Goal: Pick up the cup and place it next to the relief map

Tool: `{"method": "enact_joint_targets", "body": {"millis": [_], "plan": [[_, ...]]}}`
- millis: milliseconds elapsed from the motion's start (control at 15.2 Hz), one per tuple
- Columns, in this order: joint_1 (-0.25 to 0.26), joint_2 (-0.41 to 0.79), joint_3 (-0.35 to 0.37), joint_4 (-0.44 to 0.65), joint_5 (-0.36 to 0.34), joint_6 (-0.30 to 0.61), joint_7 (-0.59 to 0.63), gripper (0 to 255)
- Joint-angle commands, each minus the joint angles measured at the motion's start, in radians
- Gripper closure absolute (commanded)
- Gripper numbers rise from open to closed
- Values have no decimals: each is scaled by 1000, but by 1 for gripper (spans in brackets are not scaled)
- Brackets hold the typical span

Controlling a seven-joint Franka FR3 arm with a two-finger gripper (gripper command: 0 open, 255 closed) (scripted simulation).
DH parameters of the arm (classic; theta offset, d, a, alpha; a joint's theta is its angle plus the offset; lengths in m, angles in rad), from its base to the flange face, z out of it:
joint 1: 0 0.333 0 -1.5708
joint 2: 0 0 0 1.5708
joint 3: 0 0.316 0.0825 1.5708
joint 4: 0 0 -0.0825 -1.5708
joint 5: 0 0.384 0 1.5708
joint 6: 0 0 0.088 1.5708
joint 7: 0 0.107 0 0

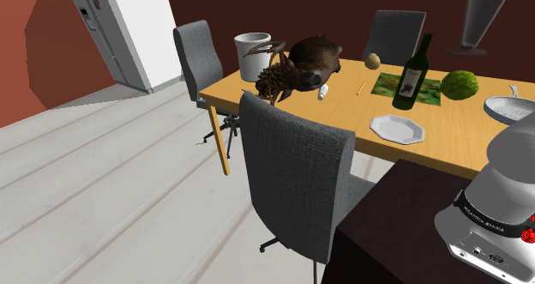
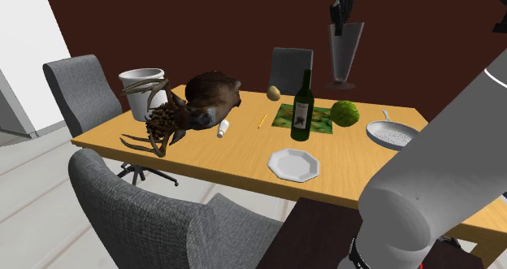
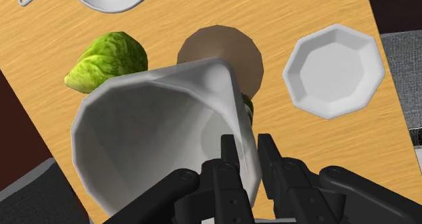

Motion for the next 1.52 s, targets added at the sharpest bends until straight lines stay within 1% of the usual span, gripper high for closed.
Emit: {"method": "enact_joint_targets", "body": {"millis": [0,264,462,1452], "plan": [[-16,2,-37,8,-4,8,-54,255],[-43,33,-119,44,4,27,-163,255],[-62,70,-185,83,22,40,-248,255],[-77,-7,-179,-186,-26,236,-189,255]]}}
